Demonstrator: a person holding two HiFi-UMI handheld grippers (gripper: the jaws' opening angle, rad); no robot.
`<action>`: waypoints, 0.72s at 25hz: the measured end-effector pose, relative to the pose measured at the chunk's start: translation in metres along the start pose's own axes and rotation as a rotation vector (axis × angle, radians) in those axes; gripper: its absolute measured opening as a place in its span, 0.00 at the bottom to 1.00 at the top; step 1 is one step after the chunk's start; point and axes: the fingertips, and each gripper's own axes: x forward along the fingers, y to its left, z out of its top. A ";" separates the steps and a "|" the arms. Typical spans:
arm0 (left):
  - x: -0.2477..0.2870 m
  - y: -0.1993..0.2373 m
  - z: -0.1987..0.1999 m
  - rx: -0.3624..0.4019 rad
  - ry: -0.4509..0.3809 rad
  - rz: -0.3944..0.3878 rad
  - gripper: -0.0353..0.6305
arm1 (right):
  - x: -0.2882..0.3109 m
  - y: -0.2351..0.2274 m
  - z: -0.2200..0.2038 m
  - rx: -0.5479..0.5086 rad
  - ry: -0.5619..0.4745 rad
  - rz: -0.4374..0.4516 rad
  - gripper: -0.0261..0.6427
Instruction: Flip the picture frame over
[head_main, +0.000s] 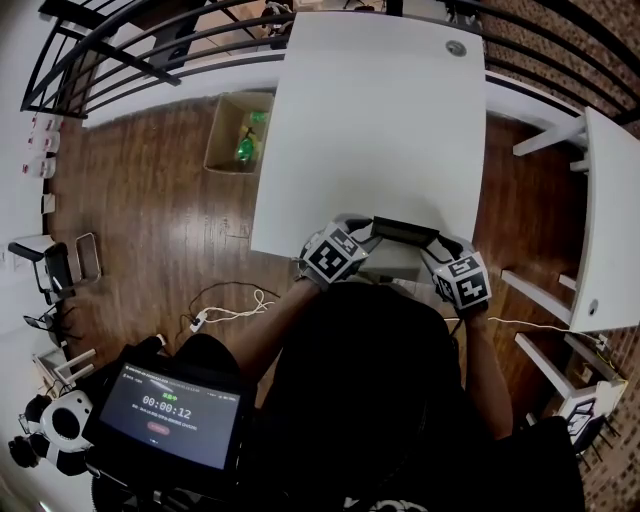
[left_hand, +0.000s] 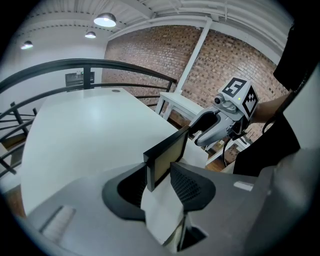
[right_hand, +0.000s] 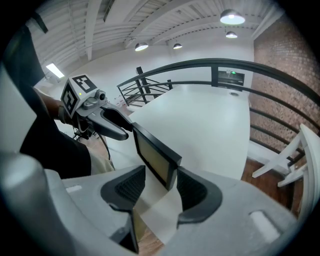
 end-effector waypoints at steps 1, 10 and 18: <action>0.000 -0.001 0.001 0.000 0.002 -0.002 0.28 | -0.001 0.000 0.001 0.003 -0.001 0.000 0.31; 0.003 -0.004 0.010 -0.005 0.015 -0.010 0.29 | -0.008 -0.008 0.002 0.011 0.011 0.000 0.31; 0.007 -0.004 0.014 -0.022 0.038 -0.019 0.29 | -0.009 -0.013 0.003 0.016 0.036 0.009 0.31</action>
